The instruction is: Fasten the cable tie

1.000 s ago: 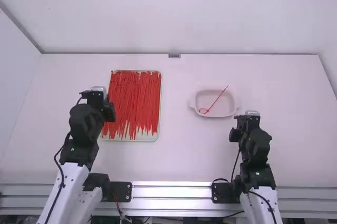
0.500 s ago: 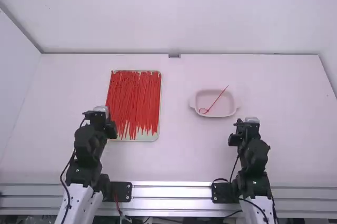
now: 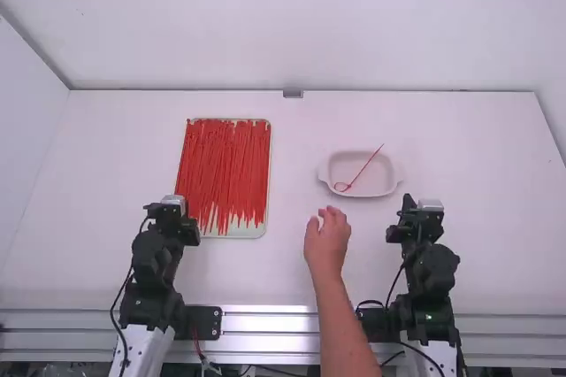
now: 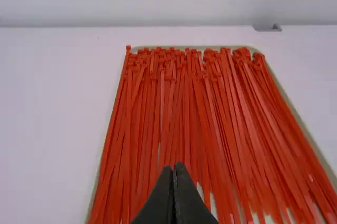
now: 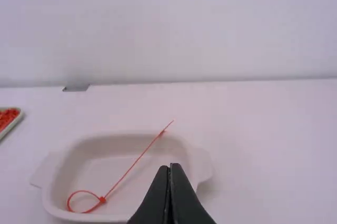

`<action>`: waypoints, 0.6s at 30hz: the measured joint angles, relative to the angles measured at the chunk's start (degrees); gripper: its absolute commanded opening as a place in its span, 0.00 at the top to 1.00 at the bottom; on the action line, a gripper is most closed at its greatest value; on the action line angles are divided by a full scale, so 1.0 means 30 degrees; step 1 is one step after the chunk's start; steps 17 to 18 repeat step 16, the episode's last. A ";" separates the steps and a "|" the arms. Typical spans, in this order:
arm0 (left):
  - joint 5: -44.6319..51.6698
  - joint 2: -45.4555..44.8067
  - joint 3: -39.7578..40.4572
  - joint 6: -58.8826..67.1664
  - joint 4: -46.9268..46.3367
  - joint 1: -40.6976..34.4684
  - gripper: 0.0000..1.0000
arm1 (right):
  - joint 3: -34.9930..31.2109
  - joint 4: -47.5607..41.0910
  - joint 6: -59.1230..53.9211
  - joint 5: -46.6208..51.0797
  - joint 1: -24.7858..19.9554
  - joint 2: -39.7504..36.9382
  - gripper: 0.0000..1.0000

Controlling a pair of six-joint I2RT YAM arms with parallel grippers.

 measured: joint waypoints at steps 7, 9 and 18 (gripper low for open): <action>0.0007 -0.1661 0.0000 -0.0007 0.0000 -0.0007 1.00 | 0.0000 0.0007 0.0051 -0.0051 0.0000 -0.0204 1.00; 0.0007 -0.1953 0.0000 0.0007 0.0000 0.0000 1.00 | 0.0000 0.0000 -0.0022 -0.0044 0.0000 -0.0204 1.00; 0.0007 -0.3213 0.0000 -0.0007 0.0000 -0.0007 1.00 | 0.0000 0.0000 0.0044 -0.0044 0.0000 -0.0204 1.00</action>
